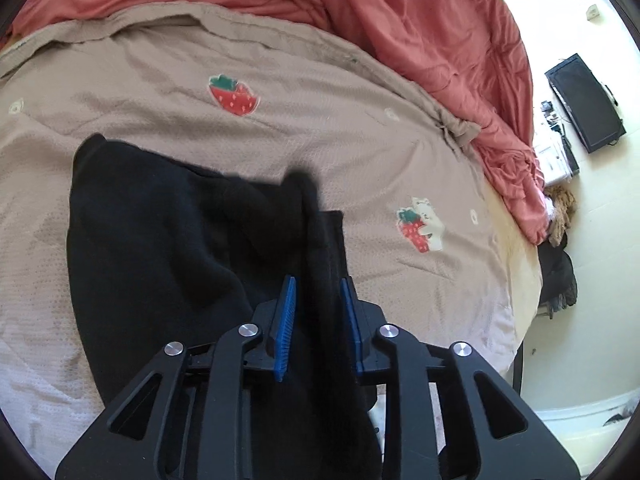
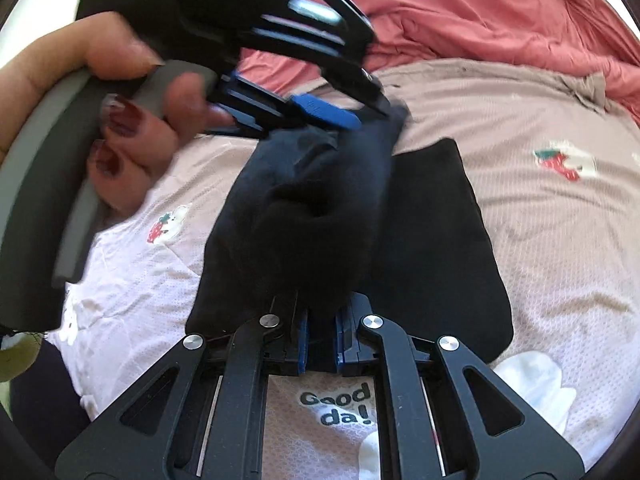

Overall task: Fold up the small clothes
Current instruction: 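Lift the held half and fold it over the other half with both grippers, then open both grippers and release the folded sweatshirt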

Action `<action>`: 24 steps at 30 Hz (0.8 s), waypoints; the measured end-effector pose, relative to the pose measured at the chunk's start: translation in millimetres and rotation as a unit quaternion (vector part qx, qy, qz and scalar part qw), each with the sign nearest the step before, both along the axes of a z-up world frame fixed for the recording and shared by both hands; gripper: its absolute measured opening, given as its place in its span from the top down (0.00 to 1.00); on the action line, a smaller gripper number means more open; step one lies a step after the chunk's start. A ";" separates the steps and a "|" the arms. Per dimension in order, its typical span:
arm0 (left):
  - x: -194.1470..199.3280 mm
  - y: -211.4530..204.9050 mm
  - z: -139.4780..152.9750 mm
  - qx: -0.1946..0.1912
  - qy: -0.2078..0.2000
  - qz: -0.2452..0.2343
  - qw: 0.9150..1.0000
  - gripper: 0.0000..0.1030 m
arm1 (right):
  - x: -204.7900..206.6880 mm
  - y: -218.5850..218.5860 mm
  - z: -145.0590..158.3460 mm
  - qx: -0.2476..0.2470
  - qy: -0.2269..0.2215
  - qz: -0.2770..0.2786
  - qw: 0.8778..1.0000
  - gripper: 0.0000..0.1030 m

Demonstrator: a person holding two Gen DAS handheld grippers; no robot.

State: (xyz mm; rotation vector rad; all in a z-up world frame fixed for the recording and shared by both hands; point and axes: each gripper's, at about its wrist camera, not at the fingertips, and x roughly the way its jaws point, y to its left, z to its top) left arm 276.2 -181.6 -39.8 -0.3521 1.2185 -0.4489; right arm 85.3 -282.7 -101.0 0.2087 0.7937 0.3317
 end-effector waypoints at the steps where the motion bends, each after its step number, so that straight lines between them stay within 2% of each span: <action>1: -2.0 3.9 3.2 0.000 -0.008 0.004 1.000 0.78 | 0.5 -1.8 -2.1 0.003 0.006 -0.003 1.000 0.96; 4: -10.9 25.8 13.5 -0.018 -0.020 0.027 0.999 0.76 | 2.4 -10.0 -8.7 0.036 0.031 -0.013 0.999 0.96; 7: -25.7 52.6 19.1 0.022 -0.044 0.046 0.998 0.75 | 0.1 -14.5 -9.0 0.059 0.048 -0.021 0.997 0.96; 12: -45.4 89.0 -3.0 0.054 -0.027 0.077 0.995 0.75 | -7.8 -24.6 -7.4 0.100 0.075 -0.045 0.991 0.94; 15: -54.4 95.2 -19.4 0.066 -0.018 0.080 0.994 0.72 | -14.5 -39.4 0.9 0.133 0.063 -0.073 0.986 0.89; 18: -62.0 91.9 -29.3 0.071 -0.024 0.075 0.994 0.68 | -20.3 -49.9 22.1 0.104 0.015 -0.102 0.989 0.84; 20: -65.6 85.6 -29.6 0.091 -0.037 0.067 0.993 0.68 | -21.5 -54.9 34.4 0.086 -0.015 -0.111 0.990 0.83; 24: -74.0 69.5 -29.9 0.130 -0.065 0.043 0.988 0.68 | -3.5 -59.6 47.9 0.043 -0.041 -0.080 0.995 0.72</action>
